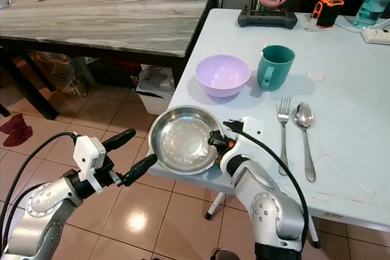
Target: Setting the table
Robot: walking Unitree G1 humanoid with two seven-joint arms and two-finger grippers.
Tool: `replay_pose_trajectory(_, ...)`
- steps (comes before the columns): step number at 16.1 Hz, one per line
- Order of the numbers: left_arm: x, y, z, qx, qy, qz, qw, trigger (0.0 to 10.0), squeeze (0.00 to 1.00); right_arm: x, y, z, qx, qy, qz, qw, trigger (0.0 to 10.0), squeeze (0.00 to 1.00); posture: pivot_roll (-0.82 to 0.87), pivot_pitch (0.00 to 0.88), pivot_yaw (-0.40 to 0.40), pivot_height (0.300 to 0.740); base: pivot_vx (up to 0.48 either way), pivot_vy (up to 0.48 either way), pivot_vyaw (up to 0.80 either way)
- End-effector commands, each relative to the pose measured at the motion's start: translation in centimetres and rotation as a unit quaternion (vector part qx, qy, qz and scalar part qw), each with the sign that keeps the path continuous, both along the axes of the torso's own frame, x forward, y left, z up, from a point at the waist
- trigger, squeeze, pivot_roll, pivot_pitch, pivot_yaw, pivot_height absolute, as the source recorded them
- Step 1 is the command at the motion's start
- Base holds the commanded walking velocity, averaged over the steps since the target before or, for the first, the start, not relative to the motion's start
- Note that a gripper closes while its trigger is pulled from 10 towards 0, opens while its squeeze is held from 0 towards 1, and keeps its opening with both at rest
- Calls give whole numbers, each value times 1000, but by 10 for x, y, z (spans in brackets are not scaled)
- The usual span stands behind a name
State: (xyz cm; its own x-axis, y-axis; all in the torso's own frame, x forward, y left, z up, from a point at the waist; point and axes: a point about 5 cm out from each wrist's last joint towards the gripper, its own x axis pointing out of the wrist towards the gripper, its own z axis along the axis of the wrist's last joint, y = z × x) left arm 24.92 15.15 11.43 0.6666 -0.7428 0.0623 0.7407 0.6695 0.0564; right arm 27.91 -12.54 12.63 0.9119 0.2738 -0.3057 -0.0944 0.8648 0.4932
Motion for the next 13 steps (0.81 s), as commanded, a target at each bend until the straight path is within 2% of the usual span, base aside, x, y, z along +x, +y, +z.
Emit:
replay_pose_trajectory(1, -2, 2, 1, 5, 1, -3, 1000, 10000, 0, -6, -8, -24, -19, 65, -25, 997, 0, 0, -160, 123, 71, 740, 0, 0, 0)
replay_pose_trajectory(2, -1, 2, 2, 5, -2, 0, 1000, 10000, 0, -5, -9, -22, -17, 58, -30, 998, 0, 0, -160, 123, 71, 740, 0, 0, 0)
replay_pose_trajectory(4, 3, 6, 3, -2, -7, 38, 999, 10000, 0, -2, -12, -14, -4, 26, -49, 998, 0, 0, -160, 120, 70, 740, 0, 0, 0)
replay_pose_trajectory(5, 6, 8, 2, -4, -3, 55, 998, 10000, 0, 0, -14, -11, -4, 14, -58, 998, 8941, 0, -160, 120, 70, 740, 0, 0, 0)
replay_pose_trajectory(6, 12, 12, 0, -7, 1, 85, 996, 10000, 0, 1, -16, -6, -12, -4, -64, 998, 10000, 0, -160, 116, 68, 740, 0, 0, 0)
replay_pose_trajectory(8, 21, 18, -5, -12, 10, 142, 990, 10000, 0, 3, -18, -2, -16, -26, -72, 997, 10000, 0, -160, 108, 65, 740, 0, 0, 0)
replay_pose_trajectory(9, 27, 21, -6, -32, 19, 169, 985, 10000, 0, 4, -15, 0, -20, -37, -66, 997, 10000, 0, -160, 108, 65, 740, 0, 0, 0)
replay_pose_trajectory(10, 27, 21, -7, -32, 20, 172, 984, 10000, 0, 5, -14, 0, -19, -36, -64, 997, 10000, 0, -159, 102, 63, 740, 0, 0, 0)
replay_pose_trajectory(11, 30, 23, -8, -56, 30, 193, 979, 10000, 0, 5, -12, -1, -23, -37, -60, 997, 10000, 0, -161, 100, 63, 740, 0, 0, -444)
replay_pose_trajectory(13, 32, 23, -10, -67, 31, 206, 976, 10000, 0, 4, -10, -2, -19, -41, -58, 997, 10000, 0, -161, 96, 61, 740, 0, 0, -481)
